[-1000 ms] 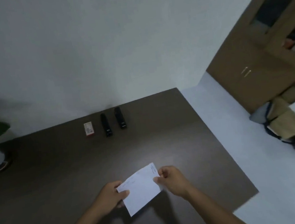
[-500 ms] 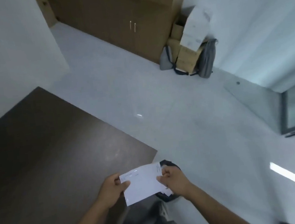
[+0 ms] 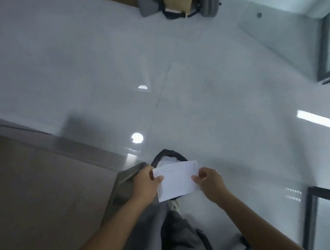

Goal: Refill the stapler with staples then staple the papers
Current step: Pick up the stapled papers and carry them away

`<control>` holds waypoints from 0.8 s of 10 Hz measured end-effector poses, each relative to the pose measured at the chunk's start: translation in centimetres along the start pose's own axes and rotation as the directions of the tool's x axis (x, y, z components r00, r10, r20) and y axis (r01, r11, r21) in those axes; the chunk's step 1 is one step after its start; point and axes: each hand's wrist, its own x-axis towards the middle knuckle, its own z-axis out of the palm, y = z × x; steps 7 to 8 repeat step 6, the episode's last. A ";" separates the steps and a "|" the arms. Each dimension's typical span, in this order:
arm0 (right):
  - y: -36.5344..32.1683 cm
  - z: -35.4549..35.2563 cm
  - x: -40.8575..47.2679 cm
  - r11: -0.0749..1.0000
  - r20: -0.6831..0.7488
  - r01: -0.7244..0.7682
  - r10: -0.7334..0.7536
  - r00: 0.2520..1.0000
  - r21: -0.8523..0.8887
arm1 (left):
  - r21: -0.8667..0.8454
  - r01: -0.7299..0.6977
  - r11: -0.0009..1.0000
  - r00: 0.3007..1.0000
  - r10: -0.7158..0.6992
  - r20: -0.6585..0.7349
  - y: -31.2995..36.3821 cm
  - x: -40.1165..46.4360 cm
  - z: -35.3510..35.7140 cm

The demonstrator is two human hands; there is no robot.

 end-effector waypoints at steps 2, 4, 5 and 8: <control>7.7 8.1 12.6 0.998 -0.027 -0.043 0.041 0.999 -0.044 | 0.186 0.065 0.980 0.998 -0.062 -0.025 -7.7 13.2 8.1; 14.6 17.2 23.8 0.987 0.034 -0.114 0.118 0.992 -0.110 | 0.425 0.024 0.905 0.999 -0.030 0.009 -17.3 23.3 14.1; 16.9 19.5 26.8 0.980 0.074 -0.148 0.159 0.985 -0.136 | 0.477 -0.003 0.879 0.999 -0.014 0.032 -20.0 25.3 16.1; 17.5 20.2 27.7 0.975 0.134 -0.155 0.177 0.975 -0.160 | 0.577 -0.028 0.816 0.999 0.044 -0.013 -21.2 25.6 16.7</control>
